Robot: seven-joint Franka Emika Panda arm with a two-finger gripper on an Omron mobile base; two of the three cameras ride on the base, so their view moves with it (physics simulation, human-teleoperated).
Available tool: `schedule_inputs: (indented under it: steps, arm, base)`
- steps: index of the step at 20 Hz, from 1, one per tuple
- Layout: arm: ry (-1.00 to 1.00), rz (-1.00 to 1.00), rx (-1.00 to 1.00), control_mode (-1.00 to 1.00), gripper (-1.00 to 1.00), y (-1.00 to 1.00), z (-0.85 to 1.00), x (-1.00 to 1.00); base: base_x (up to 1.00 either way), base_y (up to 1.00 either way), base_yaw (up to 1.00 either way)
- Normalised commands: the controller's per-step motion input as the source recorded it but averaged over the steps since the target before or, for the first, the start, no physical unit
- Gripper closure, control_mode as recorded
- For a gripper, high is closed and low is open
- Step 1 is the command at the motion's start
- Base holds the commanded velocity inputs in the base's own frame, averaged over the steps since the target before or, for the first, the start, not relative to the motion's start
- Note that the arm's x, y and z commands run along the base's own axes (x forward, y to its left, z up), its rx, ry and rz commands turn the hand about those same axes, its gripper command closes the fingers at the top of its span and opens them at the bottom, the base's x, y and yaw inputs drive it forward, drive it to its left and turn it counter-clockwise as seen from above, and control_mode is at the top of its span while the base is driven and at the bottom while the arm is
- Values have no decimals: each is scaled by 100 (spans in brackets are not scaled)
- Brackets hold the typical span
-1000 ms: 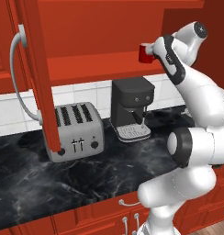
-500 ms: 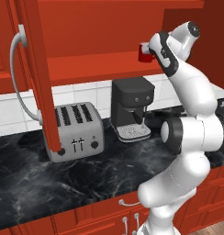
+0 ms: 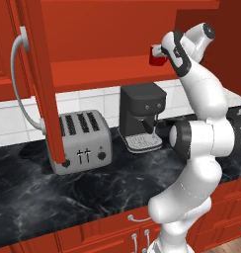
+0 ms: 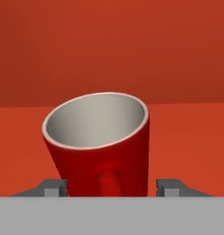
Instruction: Open the cabinet directly in front. Then move the liquor and the mug to the dining counter with the candle on it.
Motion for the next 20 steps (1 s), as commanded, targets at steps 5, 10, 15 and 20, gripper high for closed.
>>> schedule_inputs:
  steps: [5,10,15,20]
  arm:
    - [1,0,0,-100,100,0,0,0]
    - [-6,0,0,-100,100,0,0,0]
    - [-32,0,-3,-100,100,0,20,-8]
    - [-18,0,-2,-100,100,0,12,-7]
  base:
    - [0,0,0]
    - [0,0,0]
    - [0,0,0]
    - [0,0,0]
